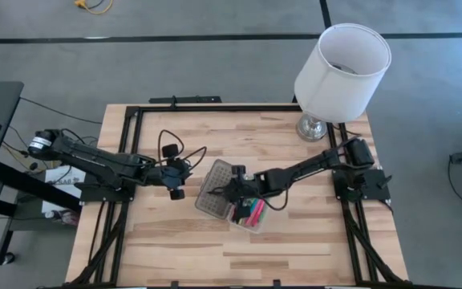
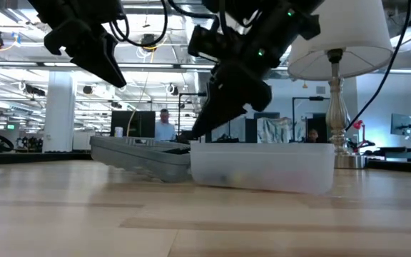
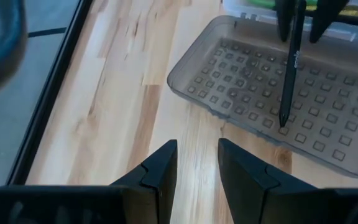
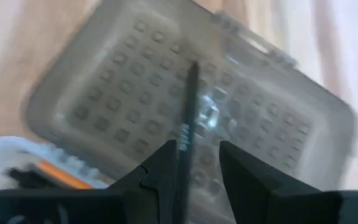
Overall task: Pick & place school supplies into a supply box
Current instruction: Adjust the black pen in the black supply box
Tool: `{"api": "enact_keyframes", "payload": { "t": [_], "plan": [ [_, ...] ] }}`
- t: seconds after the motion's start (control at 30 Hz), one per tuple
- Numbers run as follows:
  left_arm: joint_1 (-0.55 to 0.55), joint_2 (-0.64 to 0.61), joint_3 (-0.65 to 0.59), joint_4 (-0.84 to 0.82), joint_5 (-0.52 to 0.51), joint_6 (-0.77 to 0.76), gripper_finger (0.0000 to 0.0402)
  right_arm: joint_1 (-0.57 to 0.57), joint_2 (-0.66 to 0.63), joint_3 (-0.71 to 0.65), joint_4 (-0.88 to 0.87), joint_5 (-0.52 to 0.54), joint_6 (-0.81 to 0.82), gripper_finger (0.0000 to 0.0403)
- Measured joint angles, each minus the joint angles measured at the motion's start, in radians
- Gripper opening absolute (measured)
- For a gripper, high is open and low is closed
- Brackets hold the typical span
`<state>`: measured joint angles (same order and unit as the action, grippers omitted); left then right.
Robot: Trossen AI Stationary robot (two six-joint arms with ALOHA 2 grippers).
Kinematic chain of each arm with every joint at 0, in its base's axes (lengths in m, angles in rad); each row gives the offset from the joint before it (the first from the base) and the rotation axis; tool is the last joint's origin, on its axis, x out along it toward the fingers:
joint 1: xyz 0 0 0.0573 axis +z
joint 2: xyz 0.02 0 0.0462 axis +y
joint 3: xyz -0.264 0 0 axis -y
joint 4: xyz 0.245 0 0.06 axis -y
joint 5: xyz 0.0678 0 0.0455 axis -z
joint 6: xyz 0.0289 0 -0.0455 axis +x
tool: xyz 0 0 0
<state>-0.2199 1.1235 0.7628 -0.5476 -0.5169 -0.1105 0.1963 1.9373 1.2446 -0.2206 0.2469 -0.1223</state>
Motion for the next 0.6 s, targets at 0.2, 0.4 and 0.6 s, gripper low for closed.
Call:
{"api": "enact_keyframes", "payload": {
  "t": [0.2,0.4,0.6],
  "plan": [
    [0.000,0.001,0.000,0.001,0.000,0.020,0.0112,-0.008,0.018,0.000,0.036,-0.044,-0.032,0.0118],
    [0.000,0.001,0.000,0.008,-0.001,0.023,0.0112,-0.016,0.017,0.001,0.041,-0.072,-0.036,0.0118],
    [0.000,0.001,0.000,0.008,-0.001,0.023,0.0112,-0.029,0.017,0.001,0.040,-0.093,-0.036,0.0118]
  ]
}}
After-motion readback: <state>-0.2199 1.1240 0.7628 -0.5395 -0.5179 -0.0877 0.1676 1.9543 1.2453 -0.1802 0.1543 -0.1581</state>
